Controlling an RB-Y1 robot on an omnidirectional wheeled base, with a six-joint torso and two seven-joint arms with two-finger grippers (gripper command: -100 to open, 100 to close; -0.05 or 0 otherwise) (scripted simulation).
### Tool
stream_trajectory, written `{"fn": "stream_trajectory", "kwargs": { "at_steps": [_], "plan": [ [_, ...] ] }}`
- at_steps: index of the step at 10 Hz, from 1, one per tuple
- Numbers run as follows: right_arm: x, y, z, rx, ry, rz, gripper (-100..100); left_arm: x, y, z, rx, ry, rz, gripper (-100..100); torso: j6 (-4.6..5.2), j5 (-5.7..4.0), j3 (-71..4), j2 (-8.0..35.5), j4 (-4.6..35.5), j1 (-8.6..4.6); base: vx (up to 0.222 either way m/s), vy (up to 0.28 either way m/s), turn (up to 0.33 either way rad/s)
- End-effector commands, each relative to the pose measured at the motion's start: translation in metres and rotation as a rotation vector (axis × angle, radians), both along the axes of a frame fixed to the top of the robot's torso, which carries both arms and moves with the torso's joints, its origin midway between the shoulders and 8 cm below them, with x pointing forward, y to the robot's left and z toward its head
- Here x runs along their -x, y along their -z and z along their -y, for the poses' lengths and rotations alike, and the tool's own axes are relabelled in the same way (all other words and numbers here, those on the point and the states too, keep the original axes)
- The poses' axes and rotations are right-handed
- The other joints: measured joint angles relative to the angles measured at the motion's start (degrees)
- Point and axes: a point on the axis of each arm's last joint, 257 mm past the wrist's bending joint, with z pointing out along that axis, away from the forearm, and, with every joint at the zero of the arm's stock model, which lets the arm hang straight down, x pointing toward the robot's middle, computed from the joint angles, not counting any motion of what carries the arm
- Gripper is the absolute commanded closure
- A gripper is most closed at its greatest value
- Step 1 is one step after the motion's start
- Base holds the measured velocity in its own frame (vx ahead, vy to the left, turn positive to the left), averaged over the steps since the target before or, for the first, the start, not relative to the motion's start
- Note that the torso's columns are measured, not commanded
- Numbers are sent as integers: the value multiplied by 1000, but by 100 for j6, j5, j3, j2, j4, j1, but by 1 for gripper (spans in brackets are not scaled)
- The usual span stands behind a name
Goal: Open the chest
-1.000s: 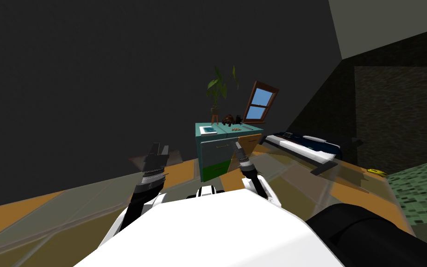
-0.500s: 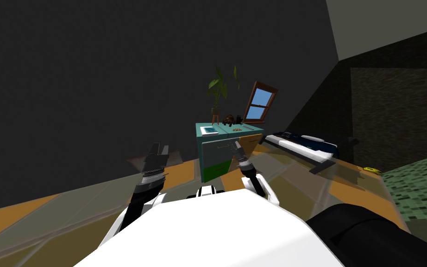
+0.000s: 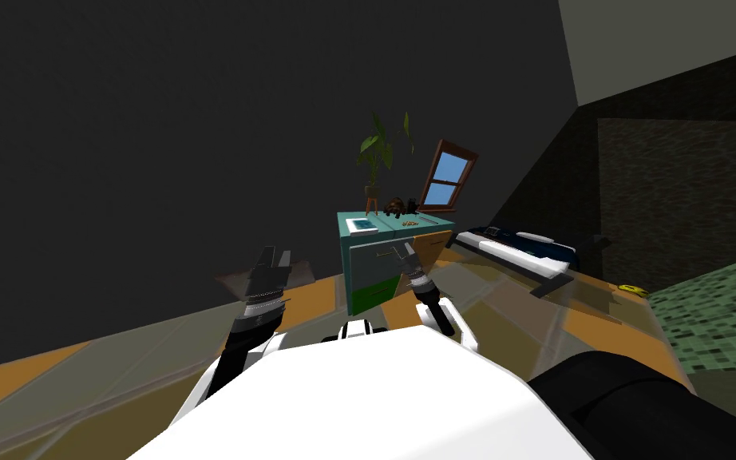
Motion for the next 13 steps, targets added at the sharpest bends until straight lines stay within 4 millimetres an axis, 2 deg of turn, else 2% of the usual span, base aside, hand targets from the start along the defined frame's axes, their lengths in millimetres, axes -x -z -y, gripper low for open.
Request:
{"fn": "stream_trajectory", "kwargs": {
  "at_steps": [1,3,6,8,11,13],
  "plan": [
    [-3,7,-6,126,45,31,-100,0,0,0,0,0,0,0,-1,1,-1,0,0,1,23,38,-43],
    [-3,7,-6,160,68,45,-100,0,0,0,0,0,0,0,-1,1,-3,-3,-1,0,17,27,-12],
    [-9,19,-12,315,121,81,-100,0,0,0,0,0,0,0,-1,1,-1,-1,-1,2,21,35,-42],
    [-9,19,-12,349,144,96,-100,0,0,0,0,0,0,0,-1,1,-2,-2,-1,0,16,24,-17],
    [-15,34,-16,498,194,126,-100,0,0,0,0,0,0,0,-1,1,-1,-1,-1,0,18,23,-50],
    [-15,34,-16,532,216,142,-100,0,0,0,0,0,0,0,-1,1,-2,-2,-1,1,17,21,-15]
  ]
}}
